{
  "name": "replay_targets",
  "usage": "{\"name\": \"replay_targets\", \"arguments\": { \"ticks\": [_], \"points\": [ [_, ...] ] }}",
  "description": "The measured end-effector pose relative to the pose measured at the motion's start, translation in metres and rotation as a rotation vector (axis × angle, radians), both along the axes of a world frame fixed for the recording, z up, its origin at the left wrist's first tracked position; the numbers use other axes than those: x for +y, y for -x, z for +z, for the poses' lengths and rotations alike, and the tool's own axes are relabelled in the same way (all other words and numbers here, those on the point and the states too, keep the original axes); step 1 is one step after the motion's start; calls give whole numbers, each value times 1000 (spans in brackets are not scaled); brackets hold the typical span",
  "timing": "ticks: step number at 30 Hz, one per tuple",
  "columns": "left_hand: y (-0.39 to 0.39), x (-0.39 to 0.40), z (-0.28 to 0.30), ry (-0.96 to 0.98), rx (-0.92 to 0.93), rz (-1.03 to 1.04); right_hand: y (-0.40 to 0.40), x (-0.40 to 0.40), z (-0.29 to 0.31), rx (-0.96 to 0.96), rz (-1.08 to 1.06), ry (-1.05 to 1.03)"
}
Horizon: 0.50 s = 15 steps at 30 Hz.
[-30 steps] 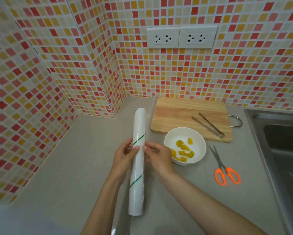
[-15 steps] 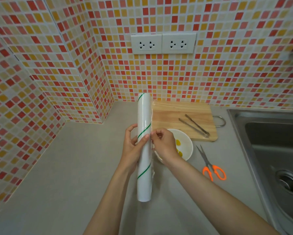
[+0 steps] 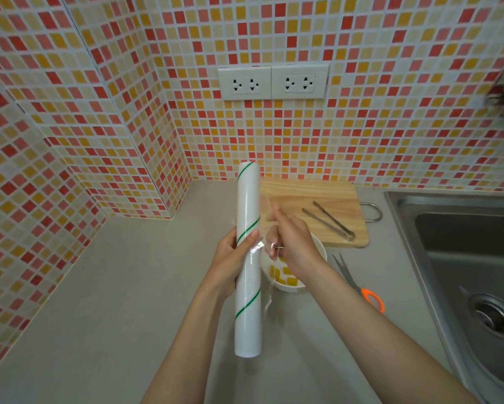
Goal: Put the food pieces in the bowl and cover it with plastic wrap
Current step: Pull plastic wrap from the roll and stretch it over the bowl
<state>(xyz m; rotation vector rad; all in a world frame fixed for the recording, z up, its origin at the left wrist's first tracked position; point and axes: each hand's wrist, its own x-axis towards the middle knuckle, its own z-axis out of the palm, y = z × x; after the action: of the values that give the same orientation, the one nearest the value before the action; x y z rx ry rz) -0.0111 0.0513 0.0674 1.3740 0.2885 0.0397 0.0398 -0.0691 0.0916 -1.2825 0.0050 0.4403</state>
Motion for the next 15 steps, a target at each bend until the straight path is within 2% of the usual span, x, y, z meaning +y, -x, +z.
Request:
{"name": "replay_targets", "arguments": {
  "ticks": [3, 7, 10, 15],
  "points": [
    [-2, -3, 1, 1, 13, -40, -5, -2, -2, -104, -25, 62],
    [-5, -8, 2, 77, 41, -67, -4, -2, -8, -239, -243, 197],
    [-7, -11, 2, 168, 62, -57, -5, -4, -5, -352, -405, 214],
    [-13, -7, -1, 81, 42, -24, -6, -11, -2, -470, -484, 265]
  ]
}}
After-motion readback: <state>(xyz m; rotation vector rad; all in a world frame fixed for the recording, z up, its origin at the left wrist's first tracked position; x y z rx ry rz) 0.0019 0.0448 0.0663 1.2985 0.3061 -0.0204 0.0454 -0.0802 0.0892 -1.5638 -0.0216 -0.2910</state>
